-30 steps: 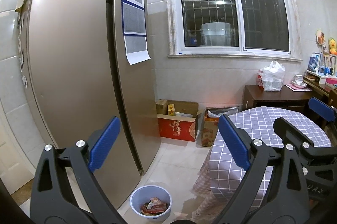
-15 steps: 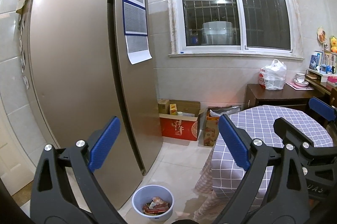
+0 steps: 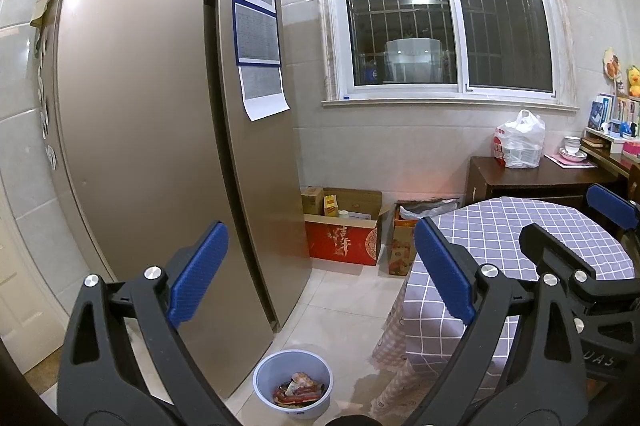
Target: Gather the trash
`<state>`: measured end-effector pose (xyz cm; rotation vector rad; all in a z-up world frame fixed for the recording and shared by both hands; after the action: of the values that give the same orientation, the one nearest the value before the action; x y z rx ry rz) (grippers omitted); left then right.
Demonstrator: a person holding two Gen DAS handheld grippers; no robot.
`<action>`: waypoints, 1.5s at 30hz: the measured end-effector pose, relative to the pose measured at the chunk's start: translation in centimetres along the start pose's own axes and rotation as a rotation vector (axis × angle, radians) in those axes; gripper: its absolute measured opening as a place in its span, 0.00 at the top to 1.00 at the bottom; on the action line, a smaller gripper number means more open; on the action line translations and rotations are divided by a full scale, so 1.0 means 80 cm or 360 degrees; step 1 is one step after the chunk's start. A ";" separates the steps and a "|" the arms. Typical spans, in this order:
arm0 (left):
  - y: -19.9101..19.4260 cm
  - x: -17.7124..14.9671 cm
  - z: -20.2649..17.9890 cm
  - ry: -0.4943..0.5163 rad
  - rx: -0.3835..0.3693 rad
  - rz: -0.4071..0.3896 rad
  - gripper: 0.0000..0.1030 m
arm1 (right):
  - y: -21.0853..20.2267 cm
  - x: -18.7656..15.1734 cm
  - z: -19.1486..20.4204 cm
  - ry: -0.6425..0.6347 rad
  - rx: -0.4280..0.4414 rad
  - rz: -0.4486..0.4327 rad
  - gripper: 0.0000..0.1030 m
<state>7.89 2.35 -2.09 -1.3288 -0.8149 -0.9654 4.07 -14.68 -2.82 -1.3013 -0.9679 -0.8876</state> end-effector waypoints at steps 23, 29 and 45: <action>0.002 0.001 0.002 0.0003 -0.0004 0.0003 0.11 | 0.004 -0.011 0.002 0.0015 0.0025 0.0016 0.05; 0.002 0.001 0.001 0.0005 -0.0004 0.0002 0.10 | 0.004 -0.012 0.003 0.0017 0.0029 0.0019 0.05; 0.002 -0.001 0.005 0.0007 -0.0001 0.0005 0.10 | 0.008 -0.015 0.008 0.0027 0.0048 0.0032 0.05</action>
<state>8.02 2.79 -2.23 -1.3280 -0.8088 -0.9657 4.20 -13.98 -4.14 -1.2739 -0.9501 -0.8646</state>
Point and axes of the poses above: each gripper's, at about its wrist camera, not at the fingertips, and y roughly the way its jaws point, z to its left, x to its top, the point moved 9 cm from there along y, roughly the way its jaws point, and after that the axes turned 9 degrees about z, right-handed, at the moved point
